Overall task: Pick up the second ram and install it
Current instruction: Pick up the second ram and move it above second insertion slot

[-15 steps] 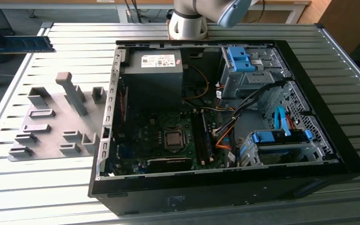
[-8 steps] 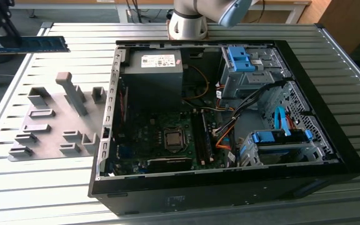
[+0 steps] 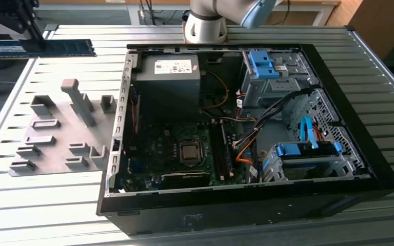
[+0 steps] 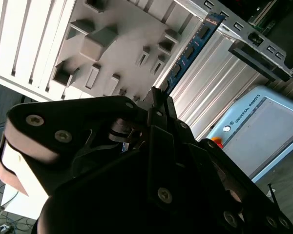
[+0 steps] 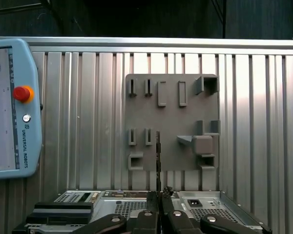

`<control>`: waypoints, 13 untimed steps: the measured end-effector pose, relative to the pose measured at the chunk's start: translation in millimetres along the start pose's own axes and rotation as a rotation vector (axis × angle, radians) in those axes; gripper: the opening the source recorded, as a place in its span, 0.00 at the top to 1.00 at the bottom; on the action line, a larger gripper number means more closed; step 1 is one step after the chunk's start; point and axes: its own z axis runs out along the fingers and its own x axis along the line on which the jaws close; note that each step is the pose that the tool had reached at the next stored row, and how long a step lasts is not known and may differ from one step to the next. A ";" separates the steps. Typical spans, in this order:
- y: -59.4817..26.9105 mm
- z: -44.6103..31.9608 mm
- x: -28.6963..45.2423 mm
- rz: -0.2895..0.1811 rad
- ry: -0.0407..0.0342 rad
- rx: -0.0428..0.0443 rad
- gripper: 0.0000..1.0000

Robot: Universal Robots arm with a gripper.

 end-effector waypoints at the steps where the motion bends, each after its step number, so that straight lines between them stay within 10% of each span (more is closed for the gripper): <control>1: -3.9 0.0 0.0 0.000 -0.0001 0.0001 0.86; 13: -52.0 -1.0 -0.3 0.000 0.0000 0.0000 0.86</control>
